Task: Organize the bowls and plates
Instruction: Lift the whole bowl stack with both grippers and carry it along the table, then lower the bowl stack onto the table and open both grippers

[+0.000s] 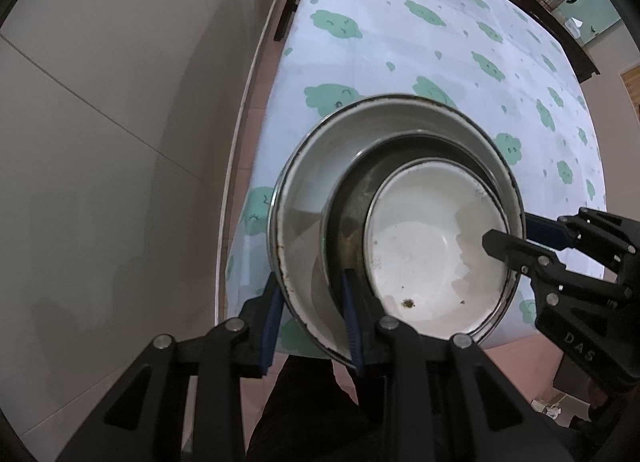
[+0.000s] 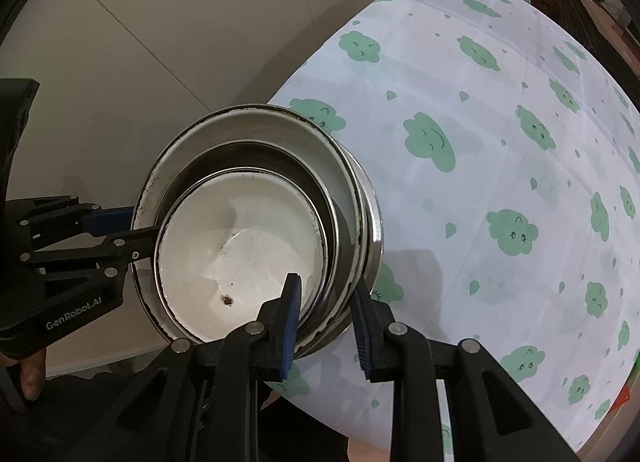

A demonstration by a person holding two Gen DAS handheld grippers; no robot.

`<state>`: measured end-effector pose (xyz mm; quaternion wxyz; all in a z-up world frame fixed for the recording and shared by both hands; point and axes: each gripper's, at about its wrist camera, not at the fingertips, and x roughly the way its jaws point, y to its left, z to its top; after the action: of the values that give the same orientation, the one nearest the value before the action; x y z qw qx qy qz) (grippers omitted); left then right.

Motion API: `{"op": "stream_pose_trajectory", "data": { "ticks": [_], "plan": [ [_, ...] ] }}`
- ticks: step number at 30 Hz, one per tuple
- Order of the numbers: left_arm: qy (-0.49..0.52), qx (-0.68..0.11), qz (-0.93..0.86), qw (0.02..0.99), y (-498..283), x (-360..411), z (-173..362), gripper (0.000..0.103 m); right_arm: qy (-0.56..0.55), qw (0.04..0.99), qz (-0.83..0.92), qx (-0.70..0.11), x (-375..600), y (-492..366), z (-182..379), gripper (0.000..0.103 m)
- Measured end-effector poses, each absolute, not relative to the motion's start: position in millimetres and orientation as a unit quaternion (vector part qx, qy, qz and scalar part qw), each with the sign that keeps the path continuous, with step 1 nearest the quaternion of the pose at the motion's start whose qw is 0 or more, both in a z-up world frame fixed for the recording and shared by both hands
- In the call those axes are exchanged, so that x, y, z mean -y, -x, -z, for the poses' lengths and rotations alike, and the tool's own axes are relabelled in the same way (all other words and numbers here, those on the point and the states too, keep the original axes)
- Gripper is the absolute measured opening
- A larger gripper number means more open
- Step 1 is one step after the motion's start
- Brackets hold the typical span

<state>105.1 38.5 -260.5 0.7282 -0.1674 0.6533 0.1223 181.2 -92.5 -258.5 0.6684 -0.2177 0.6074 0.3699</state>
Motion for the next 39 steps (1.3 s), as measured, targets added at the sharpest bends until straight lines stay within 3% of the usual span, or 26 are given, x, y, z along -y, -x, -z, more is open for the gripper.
{"op": "stream_pose_trajectory", "data": {
  "ticks": [39],
  "plan": [
    [0.181,-0.646,-0.106,0.734,-104.4,-43.2,265.3,0.027,0.206,0.686,-0.359,-0.598,96.4,-179.6,260.5,0.03]
  ]
}}
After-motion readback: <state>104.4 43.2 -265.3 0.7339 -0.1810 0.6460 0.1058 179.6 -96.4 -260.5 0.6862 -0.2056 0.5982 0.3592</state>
